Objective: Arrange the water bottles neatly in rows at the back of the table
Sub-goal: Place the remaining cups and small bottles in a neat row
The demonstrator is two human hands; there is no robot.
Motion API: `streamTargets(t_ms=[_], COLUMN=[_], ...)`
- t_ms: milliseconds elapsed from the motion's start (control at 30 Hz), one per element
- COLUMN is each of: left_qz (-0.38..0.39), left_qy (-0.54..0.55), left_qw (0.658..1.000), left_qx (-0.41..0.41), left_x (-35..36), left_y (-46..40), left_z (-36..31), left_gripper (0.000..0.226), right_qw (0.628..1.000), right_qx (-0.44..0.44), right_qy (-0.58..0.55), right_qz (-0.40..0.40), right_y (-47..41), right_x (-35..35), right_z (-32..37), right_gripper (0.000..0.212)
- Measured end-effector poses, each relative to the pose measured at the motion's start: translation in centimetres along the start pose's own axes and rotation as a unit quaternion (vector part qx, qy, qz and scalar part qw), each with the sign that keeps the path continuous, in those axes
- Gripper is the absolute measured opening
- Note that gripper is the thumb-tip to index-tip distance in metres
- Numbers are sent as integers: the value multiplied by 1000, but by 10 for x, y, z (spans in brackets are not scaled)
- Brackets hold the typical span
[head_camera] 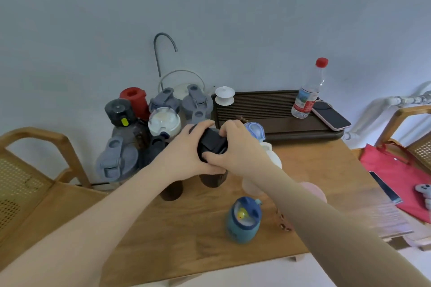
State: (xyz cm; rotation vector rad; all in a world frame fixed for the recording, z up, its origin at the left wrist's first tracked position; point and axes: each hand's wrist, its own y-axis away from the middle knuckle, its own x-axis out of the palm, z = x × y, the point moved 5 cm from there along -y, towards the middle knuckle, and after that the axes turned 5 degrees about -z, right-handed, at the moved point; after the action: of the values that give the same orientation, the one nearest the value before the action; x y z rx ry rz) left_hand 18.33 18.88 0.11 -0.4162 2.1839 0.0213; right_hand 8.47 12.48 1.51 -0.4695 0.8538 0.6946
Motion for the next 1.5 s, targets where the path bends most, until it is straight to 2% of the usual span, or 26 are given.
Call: streamTargets(t_ms=[133, 300, 433, 533, 667, 767, 833, 900, 1000, 1133, 1233, 1300, 1367, 1433, 1500], left_qz=[12, 96, 160, 171, 139, 124, 127, 131, 128, 113, 97, 83, 73, 61, 58], left_qy=[-74, -135, -175, -178, -282, -315, -318, -314, -313, -316, -331, -325, -314, -312, -301], left_qw=[997, 986, 971, 968, 942, 933, 932, 935, 937, 939, 935, 939, 943, 944, 946], left_qx=[7, 19, 30, 40, 121, 121, 115, 102, 86, 70, 80, 75, 79, 86, 103], left_x=[20, 52, 65, 65, 65, 62, 61, 62, 65, 66, 64, 65, 67, 68, 71], left_y=[0, -4, 2, 1, -1, -3, -4, -4, -4, -6, -5, -5, -5, -5, -7], left_z=[13, 26, 41, 47, 39, 38, 37, 37, 34, 32, 25, 26, 25, 25, 22], left_gripper=[88, 82, 80, 81, 80, 73, 73, 75, 77, 78, 80, 80, 79, 78, 74], right_qw=[998, 996, 991, 987, 983, 983, 980, 978, 983, 987, 989, 985, 986, 991, 991], right_qx=[54, 87, 121, 121, 118, 149, 161, 152, 112, 75, 46, 42, 48, 40, 17], right_qy=[-9, -5, 33, 58, 121, 108, 85, 81, 100, 96, 85, 95, 108, 97, 87], right_qz=[-25, 37, -56, -89, -73, 19, 83, 114, 110, 106, 111, 137, 121, 86, 103], right_y=[5, 13, 11, -1, -36, -62, -74, -82, -93, -101, -106, -106, -100, -88, -70], right_x=[29, 39, 17, 8, 3, 8, 15, 20, 24, 32, 37, 36, 23, 5, -3], right_z=[-10, -32, -59, -78, -103, -123, -132, -137, -134, -123, -118, -120, -126, -132, -139], right_gripper=[43, 40, 24, 20, 46, 72, 82, 81, 67, 64, 71, 86, 98, 99, 95])
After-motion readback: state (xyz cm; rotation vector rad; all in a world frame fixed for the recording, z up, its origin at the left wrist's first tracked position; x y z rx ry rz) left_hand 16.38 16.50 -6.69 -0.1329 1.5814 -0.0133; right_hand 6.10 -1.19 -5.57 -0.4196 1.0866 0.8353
